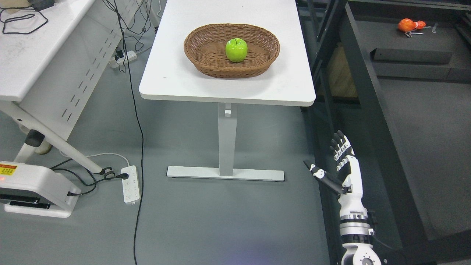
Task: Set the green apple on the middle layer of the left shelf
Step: 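Drive toward the white table and raise the right hand beside the basket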
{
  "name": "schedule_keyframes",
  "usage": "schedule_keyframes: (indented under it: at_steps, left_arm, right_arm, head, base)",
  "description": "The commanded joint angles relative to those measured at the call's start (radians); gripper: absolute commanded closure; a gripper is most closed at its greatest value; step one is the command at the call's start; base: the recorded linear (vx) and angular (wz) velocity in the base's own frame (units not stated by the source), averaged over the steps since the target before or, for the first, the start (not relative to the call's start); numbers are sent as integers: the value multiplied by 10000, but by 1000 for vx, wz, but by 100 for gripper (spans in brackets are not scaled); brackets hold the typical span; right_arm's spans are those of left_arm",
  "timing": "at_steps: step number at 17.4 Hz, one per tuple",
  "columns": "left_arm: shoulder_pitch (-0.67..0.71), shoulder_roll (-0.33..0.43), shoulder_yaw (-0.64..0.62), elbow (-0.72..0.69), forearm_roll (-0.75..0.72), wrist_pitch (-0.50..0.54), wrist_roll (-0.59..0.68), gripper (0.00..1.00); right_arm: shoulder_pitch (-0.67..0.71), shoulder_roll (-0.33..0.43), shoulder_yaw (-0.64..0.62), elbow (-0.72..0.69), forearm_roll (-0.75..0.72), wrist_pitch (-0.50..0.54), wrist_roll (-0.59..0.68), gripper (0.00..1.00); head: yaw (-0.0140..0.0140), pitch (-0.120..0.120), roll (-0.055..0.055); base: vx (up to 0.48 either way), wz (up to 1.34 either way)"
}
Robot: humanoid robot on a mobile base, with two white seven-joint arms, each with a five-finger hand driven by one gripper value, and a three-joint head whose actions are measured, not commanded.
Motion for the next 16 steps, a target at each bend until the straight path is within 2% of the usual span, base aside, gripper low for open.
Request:
schedule_keyframes:
  at_steps: [1,9,11,12,13,14,15,16]
  left_arm:
    - [92,175,0,0,0,-15,5,0]
    - [92,175,0,0,0,0,5,0]
    - [92,175,0,0,0,0,5,0]
    - [92,175,0,0,0,0,5,0]
    - [92,175,0,0,0,0,5,0]
    - [92,175,0,0,0,0,-10,0]
    - [92,175,0,0,0,-15,-10,0]
    - [92,175,0,0,0,-15,5,0]
  right_arm:
    - [-41,-175,154,2,199,0,-2,0]
    - [-164,-175,92,48,184,-261,-63,0]
    - [-408,-175,169,109,580,-108,-33,0]
    - [-592,-175,154,292,1570,75,-139,0]
    - [-897,-396,78,446,3676,183,-398,0]
    - [-1067,-870,77,447,6369,412,-1327,0]
    - [-1160,-1132,92,432,7794,718,-1989,0]
    - [-1146,-1393,92,402,7929,737,-2118,0]
  head:
    - [0,0,0]
    - [0,0,0]
    - [0,0,0]
    - [0,0,0]
    - [0,0,0]
    - [0,0,0]
    - [0,0,0]
    - [0,0,0]
  base:
    - [0,0]
    - [0,0]
    - [0,0]
    - [0,0]
    - [0,0]
    - [13,13]
    - [65,101]
    - [65,101]
